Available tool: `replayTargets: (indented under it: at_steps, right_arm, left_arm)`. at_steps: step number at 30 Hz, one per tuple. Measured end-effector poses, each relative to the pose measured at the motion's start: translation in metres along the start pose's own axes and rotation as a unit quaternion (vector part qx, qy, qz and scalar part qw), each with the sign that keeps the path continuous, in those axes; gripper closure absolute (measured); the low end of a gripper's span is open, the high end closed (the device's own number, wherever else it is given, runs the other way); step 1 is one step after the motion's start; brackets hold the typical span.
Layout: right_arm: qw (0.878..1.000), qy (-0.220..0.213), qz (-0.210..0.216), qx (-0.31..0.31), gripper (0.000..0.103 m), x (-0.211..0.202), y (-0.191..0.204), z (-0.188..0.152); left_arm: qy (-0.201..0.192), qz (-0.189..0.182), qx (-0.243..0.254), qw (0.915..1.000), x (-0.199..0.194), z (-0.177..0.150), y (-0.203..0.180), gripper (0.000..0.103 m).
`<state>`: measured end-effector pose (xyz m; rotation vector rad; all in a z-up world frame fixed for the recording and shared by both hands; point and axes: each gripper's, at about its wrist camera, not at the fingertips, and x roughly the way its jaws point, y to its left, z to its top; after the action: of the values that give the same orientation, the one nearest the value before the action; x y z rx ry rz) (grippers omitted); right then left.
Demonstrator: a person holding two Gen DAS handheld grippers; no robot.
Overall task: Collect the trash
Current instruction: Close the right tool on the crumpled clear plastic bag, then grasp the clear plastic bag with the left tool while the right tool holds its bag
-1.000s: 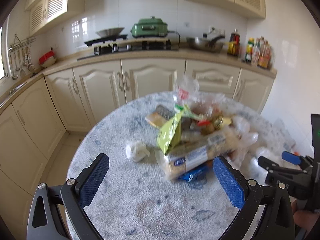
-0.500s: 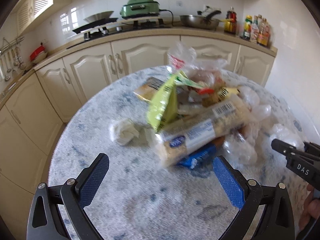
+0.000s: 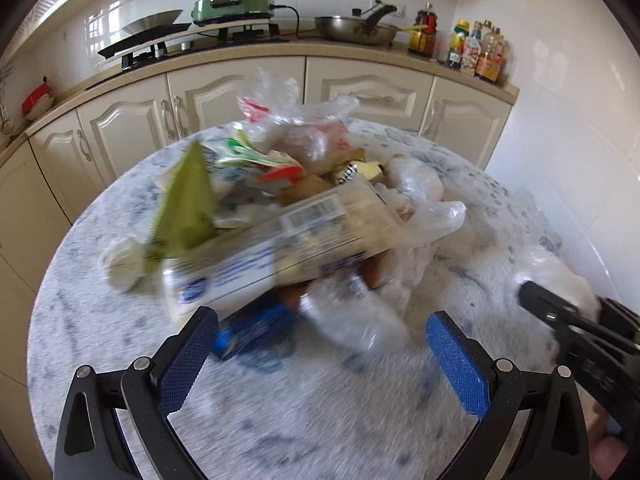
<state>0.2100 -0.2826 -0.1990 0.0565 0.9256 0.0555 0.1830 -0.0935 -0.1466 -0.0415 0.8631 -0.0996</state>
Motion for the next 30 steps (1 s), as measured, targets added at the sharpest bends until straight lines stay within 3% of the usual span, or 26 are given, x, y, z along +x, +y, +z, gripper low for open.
replayTargets:
  at_steps: [4, 6, 14, 20, 22, 23, 24, 30]
  right_arm:
    - [1.000, -0.002, 0.001, 0.007, 0.062, -0.006, -0.011, -0.003]
    - [1.000, -0.004, 0.002, 0.007, 0.062, -0.009, -0.013, -0.005]
    - [1.000, -0.011, 0.008, 0.013, 0.062, -0.023, -0.019, -0.011]
    - [1.000, -0.011, 0.011, 0.011, 0.062, -0.032, -0.016, -0.018]
    - [1.000, -0.010, 0.011, 0.011, 0.062, -0.033, -0.014, -0.020]
    - [1.000, -0.009, 0.011, 0.010, 0.062, -0.034, -0.013, -0.022]
    - [1.000, -0.009, 0.011, 0.010, 0.062, -0.035, -0.011, -0.023]
    - [1.000, -0.012, 0.005, 0.009, 0.062, -0.040, -0.010, -0.027]
  left_arm:
    - [0.006, 0.027, 0.017, 0.9995, 0.020, 0.004, -0.013, 0.011]
    - [-0.008, 0.014, 0.011, 0.9998, 0.018, 0.006, -0.011, 0.037]
    - [-0.011, -0.021, 0.038, 0.9990, 0.005, -0.012, -0.003, 0.052]
    - [0.002, -0.044, 0.039, 0.9983, -0.021, -0.024, 0.021, 0.050]
    - [0.012, -0.043, 0.046, 0.9979, -0.025, -0.024, 0.023, 0.042]
    - [0.018, -0.040, 0.051, 0.9977, -0.026, -0.025, 0.023, 0.029]
    - [0.016, -0.036, 0.053, 0.9978, -0.028, -0.026, 0.023, 0.022]
    - [0.001, -0.060, 0.082, 0.9949, -0.049, -0.035, 0.012, 0.022]
